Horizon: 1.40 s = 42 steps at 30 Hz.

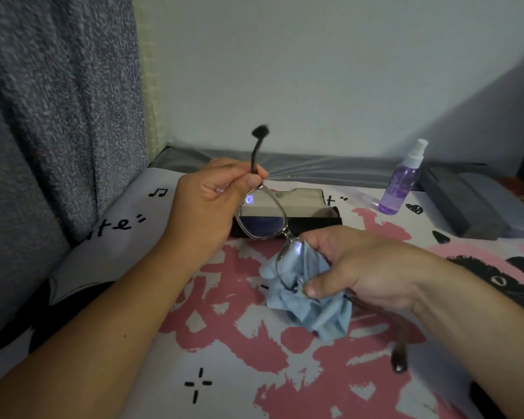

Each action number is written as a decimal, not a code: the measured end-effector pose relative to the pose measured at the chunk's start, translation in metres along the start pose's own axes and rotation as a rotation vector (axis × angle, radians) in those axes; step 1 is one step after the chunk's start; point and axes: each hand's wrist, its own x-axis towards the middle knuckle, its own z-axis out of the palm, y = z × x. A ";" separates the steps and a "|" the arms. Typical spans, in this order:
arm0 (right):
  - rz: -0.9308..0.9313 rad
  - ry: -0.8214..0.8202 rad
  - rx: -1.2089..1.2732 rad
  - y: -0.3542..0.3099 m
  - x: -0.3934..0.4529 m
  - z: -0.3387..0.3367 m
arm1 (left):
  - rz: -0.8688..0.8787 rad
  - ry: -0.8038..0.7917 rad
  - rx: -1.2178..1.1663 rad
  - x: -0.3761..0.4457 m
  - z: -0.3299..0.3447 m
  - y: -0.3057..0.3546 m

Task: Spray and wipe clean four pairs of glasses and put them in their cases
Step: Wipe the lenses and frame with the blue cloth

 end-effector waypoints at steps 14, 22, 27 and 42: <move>-0.249 0.240 0.031 -0.006 0.002 0.014 | -0.036 -0.008 0.005 -0.003 0.004 0.004; -0.224 0.215 0.144 -0.007 0.004 0.007 | -0.032 0.047 0.025 0.004 -0.009 0.000; -0.044 -0.051 0.063 -0.007 -0.007 -0.006 | 0.005 0.031 0.039 0.003 -0.007 0.001; -0.262 0.216 0.047 -0.007 0.000 0.011 | -0.068 -0.006 -0.023 -0.001 0.005 0.006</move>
